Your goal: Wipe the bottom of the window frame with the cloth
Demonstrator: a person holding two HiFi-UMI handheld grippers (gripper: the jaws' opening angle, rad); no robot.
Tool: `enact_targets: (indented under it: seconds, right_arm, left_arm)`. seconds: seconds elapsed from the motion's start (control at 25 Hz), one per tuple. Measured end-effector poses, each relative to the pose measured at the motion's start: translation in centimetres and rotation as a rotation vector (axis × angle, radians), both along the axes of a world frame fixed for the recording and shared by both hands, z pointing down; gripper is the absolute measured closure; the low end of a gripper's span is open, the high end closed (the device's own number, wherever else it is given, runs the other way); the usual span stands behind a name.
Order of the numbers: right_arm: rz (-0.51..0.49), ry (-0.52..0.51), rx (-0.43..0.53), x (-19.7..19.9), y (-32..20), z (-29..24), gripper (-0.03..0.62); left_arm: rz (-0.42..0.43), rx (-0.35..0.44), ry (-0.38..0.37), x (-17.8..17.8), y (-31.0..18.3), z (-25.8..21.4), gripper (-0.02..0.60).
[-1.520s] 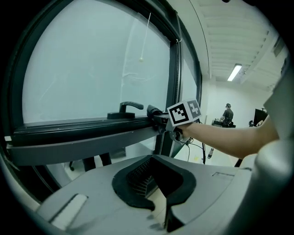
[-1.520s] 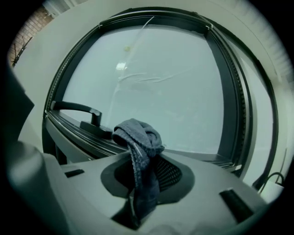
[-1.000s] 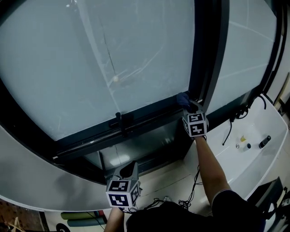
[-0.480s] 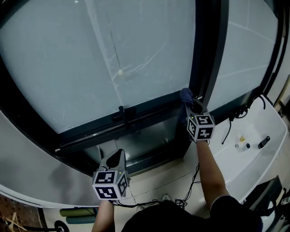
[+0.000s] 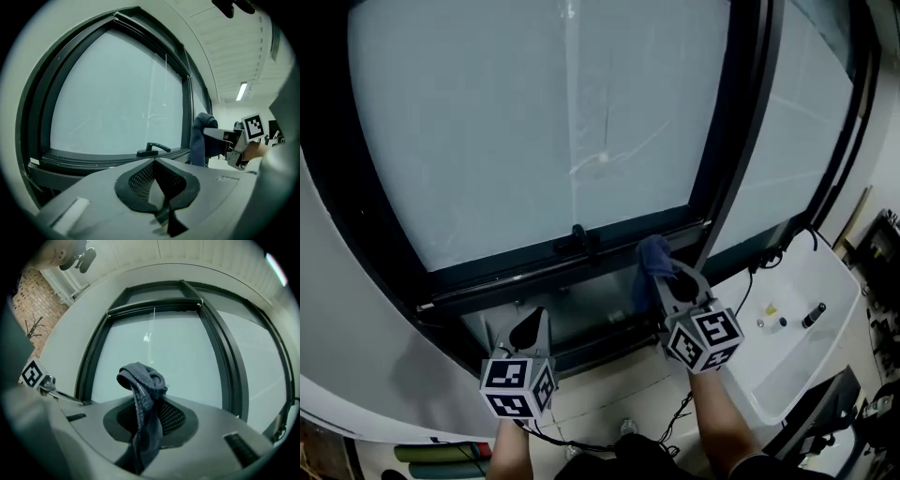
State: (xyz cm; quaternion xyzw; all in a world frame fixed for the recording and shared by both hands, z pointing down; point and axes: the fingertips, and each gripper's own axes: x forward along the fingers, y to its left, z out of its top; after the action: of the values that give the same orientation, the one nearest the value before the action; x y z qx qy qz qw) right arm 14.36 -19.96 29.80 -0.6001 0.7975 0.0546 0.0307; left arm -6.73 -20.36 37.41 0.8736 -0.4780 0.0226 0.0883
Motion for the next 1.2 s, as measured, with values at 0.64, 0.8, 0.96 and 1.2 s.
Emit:
enact_targets:
  seconds: [0.64, 0.8, 0.96, 1.2]
  right_arm:
    - [-0.256, -0.115, -0.109, -6.0, 3.8, 2.8, 0.520]
    - [-0.265, -0.107, -0.109, -5.7, 4.0, 2.7, 0.520]
    - [-0.272, -0.089, -0.124, -5.3, 4.0, 3.2, 0.520]
    - [-0.274, -0.091, -0.130, -5.0, 4.2, 3.4, 0.520]
  left_arm:
    - [-0.017, -0.013, -0.035, -0.4, 5.1, -1.3, 0.574]
    - [-0.015, -0.015, -0.031, 0.3, 5.5, -1.5, 0.574]
    - [-0.013, -0.012, -0.036, 1.2, 5.7, -1.5, 0.574]
    - [-0.004, -0.007, -0.038, 2.0, 5.9, -1.7, 0.574]
